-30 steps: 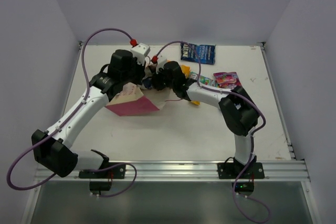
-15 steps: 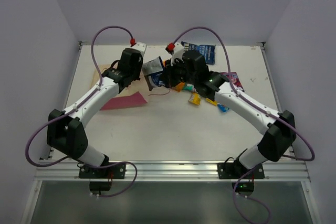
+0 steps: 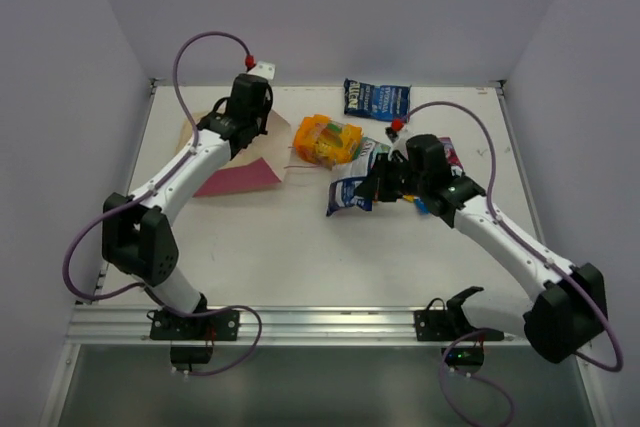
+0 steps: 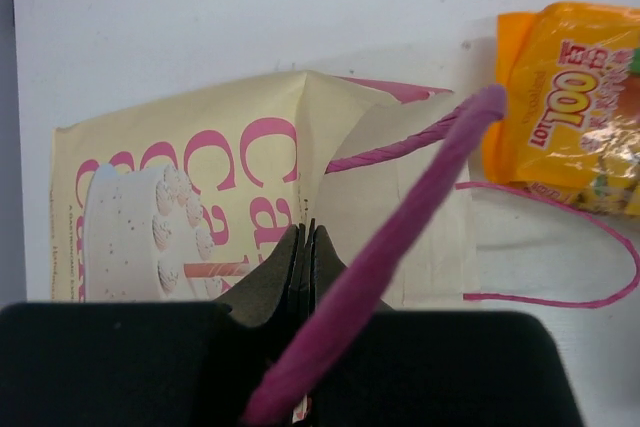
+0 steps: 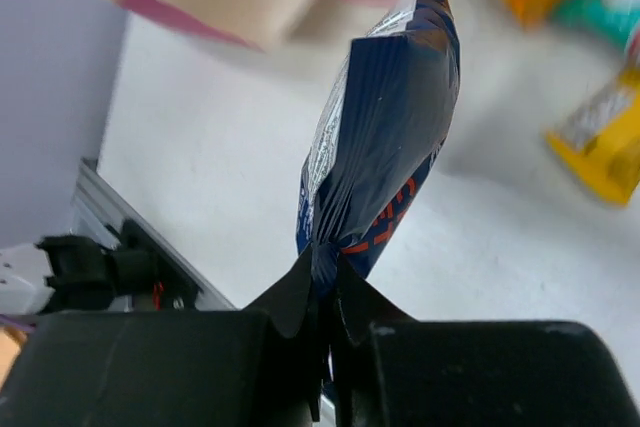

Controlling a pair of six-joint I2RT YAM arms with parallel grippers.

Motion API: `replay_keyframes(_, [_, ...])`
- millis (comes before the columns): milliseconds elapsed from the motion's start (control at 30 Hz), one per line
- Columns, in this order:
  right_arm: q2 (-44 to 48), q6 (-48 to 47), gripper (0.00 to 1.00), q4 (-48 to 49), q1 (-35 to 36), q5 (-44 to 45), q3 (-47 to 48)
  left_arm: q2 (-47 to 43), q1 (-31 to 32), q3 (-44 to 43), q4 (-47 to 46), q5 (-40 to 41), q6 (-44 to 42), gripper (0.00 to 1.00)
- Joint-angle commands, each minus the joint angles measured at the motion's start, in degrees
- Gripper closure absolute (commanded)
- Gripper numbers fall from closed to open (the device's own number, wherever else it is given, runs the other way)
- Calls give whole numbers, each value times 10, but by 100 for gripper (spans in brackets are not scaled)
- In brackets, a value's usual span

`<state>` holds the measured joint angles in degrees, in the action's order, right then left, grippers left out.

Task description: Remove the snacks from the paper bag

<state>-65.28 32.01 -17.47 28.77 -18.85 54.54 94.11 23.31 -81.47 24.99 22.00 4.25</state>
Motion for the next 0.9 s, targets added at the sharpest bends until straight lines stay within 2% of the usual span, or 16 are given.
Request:
replay_keyframes(0, [-64,24,88,-20,-6,-112,-64,-39,-3,-44,-2,-55,30,100])
replay_keyframes(67, [-85,21,77,-21,-7,-130,-82,-63,-4,-47,4,-71,43,100])
replay_keyframes(100, [-86,20,63,-26,-7,-131,-98,-71,-3,-48,8,-87,46,100])
replay_keyframes(167, [-65,17,46,-47,-7,-110,-109,-96,-5,-47,12,-109,61,100])
replay_keyframes(200, [-52,15,33,-55,-6,-78,-115,-104,-6,-43,15,-134,67,100])
replay_keyframes(300, [6,2,12,-112,-6,-19,-101,-125,-20,-40,22,-180,100,100])
replay_keyframes(367, [39,-7,4,-154,-7,40,-76,-135,-36,-34,26,-192,125,100])
replay_keyframes(433, [84,-22,1,-183,-7,90,-58,-138,-62,-19,26,-205,146,100])
replay_keyframes(567, [139,-35,1,-194,-6,137,-26,-137,-100,32,-3,-252,173,100])
replay_keyframes(733, [161,-40,1,-201,-7,138,-6,-118,-114,71,-8,-271,175,100])
replay_keyframes(833, [165,-48,1,-205,-6,139,6,-109,-140,91,-4,-288,182,89])
replay_keyframes(867, [167,-51,1,-205,-6,140,11,-111,-146,94,1,-289,183,72])
